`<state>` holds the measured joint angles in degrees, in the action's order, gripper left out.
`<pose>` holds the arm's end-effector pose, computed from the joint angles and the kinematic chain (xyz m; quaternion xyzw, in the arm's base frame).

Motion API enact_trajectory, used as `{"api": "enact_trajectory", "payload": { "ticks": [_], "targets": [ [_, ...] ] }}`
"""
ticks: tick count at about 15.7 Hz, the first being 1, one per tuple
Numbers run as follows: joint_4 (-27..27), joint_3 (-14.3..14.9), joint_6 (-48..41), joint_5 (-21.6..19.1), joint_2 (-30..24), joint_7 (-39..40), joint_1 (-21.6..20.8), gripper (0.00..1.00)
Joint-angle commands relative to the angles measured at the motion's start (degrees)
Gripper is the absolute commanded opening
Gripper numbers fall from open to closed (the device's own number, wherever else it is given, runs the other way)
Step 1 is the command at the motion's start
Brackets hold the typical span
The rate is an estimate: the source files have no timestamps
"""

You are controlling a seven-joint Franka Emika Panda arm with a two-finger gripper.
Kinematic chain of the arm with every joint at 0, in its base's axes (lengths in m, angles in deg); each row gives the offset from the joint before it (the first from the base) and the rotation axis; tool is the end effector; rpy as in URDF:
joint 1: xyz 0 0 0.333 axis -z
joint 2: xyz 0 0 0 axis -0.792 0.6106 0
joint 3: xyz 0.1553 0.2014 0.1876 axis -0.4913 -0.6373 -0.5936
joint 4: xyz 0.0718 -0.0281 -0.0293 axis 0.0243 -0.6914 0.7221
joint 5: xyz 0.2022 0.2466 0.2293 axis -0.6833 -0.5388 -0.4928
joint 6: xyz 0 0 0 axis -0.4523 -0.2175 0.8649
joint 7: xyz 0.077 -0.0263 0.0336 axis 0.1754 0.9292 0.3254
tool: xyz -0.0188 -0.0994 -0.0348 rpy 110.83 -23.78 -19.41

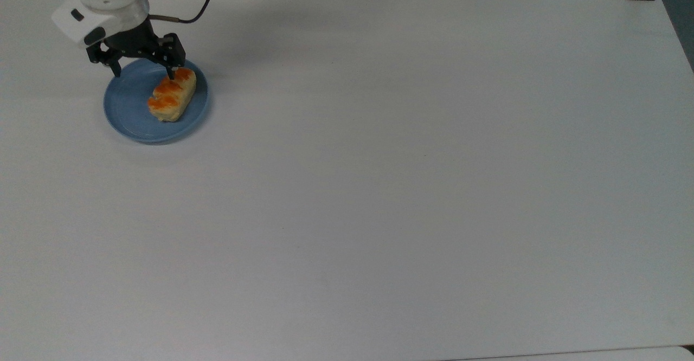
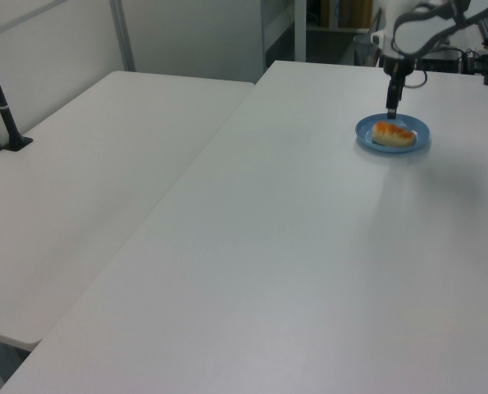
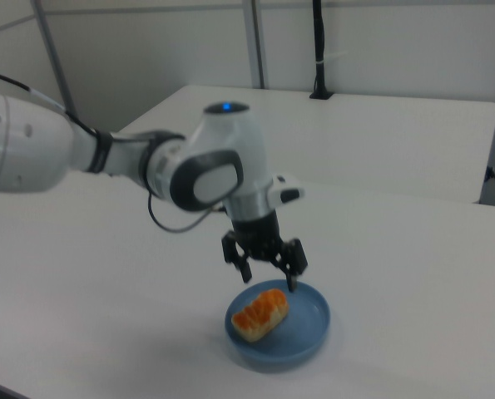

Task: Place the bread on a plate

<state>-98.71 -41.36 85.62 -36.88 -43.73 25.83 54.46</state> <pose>0.5436 -0.2425 0.3990 0.9979 0.0181 -0.0018 0.0616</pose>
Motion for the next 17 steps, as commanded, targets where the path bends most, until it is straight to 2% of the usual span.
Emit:
{"api": "enact_trajectory", "payload": {
  "ticks": [1,3,4,7,8,11,13,17],
  "targets": [
    [4.62,-3.1,-10.62,0.56,-6.94,-8.4,-1.47,1.0],
    [9.53,-6.0,-15.97,0.29,-7.65,-13.5,-1.56,1.0],
    [13.65,-9.32,-19.92,0.12,-7.39,-16.92,-1.56,1.0],
    [19.21,-15.75,-25.48,-0.58,-7.57,-23.79,-1.56,1.0],
    [20.96,-16.9,-27.5,-1.63,-7.57,-25.81,-2.0,1.0],
    [22.3,-16.21,-30.06,-2.17,-7.65,-28.72,-7.87,1.0],
    [22.3,-16.3,-29.98,-2.17,-7.39,-31.62,-9.2,1.0],
    [22.3,-16.21,-30.07,-2.34,-7.3,-31.89,-9.3,1.0]
  ]
}}
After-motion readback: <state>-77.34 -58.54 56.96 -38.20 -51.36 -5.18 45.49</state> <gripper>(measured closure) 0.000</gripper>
